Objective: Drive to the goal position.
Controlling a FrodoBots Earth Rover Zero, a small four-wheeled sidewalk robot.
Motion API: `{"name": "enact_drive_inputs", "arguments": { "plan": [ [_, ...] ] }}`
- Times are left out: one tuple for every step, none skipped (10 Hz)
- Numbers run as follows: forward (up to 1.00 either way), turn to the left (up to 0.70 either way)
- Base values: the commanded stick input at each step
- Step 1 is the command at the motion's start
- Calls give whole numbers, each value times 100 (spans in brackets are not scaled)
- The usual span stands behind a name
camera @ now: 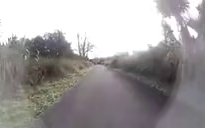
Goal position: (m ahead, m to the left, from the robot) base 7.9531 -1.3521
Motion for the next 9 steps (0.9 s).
{"name": "enact_drive_inputs", "arguments": {
  "plan": [
    [70,0],
    [70,0],
    [70,0],
    [70,0],
    [70,0],
    [70,0],
    [70,0],
    [70,0],
    [70,0]
  ]
}}
